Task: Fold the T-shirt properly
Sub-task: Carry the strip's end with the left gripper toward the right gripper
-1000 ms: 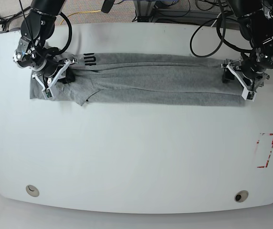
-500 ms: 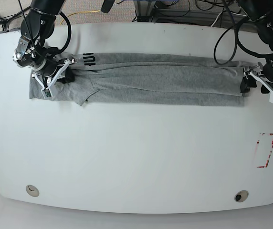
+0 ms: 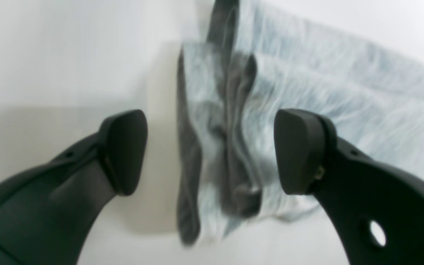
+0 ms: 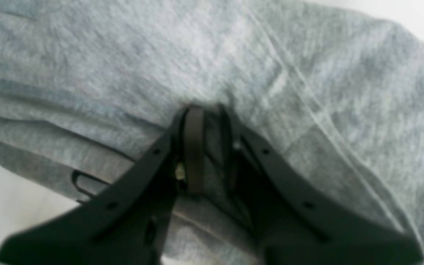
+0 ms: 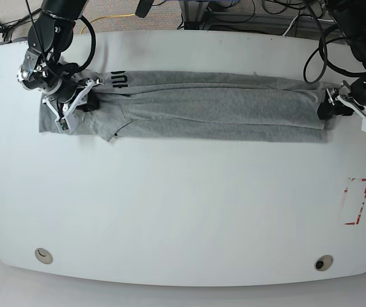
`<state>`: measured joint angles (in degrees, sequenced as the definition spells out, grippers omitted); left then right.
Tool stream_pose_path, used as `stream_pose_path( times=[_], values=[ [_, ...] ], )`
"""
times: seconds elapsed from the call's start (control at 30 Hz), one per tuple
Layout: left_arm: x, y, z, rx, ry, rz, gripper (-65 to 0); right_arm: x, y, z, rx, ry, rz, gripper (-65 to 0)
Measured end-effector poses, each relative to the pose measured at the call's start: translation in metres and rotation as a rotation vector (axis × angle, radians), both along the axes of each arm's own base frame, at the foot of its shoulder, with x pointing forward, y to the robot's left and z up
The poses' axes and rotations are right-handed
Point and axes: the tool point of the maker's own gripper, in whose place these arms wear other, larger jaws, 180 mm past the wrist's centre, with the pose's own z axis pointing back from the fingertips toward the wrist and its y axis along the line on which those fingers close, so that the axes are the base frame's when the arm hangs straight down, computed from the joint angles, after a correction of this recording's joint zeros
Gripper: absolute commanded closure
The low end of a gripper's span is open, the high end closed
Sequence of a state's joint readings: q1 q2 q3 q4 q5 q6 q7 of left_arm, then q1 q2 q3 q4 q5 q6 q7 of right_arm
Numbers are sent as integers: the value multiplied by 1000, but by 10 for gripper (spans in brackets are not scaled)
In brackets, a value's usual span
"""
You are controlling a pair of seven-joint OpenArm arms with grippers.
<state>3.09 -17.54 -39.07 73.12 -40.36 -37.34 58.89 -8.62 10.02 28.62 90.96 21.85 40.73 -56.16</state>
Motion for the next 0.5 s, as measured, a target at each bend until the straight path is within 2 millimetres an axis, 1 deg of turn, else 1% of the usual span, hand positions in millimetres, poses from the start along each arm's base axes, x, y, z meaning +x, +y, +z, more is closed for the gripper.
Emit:
stream_pose_path(
  times=[0.2, 0.3, 0.37, 0.4, 0.47, 0.5],
  values=[
    [8, -19, -3, -17, -5, -59, -506, -1, -1, -1, -7, 3, 0, -82],
    [11, -32, -5, -30, -8, -93, -496, 0, -1, 0, -3, 1, 0, -82],
    [12, -40, -5, -30, -6, -121, -418, 0, -1, 0, -5, 2, 0, -82],
    [13, -42, -5, -29, -6, -128, -364, 0, -1, 0, -6, 5, 0, -82],
    [11, -47, -8, -28, 5, -139, -186, -1, -2, -1, -8, 7, -1, -82],
    [10, -47, -10, -29, 14, -138, -140, -1, -2, -1, -8, 7, -2, -82]
  ],
)
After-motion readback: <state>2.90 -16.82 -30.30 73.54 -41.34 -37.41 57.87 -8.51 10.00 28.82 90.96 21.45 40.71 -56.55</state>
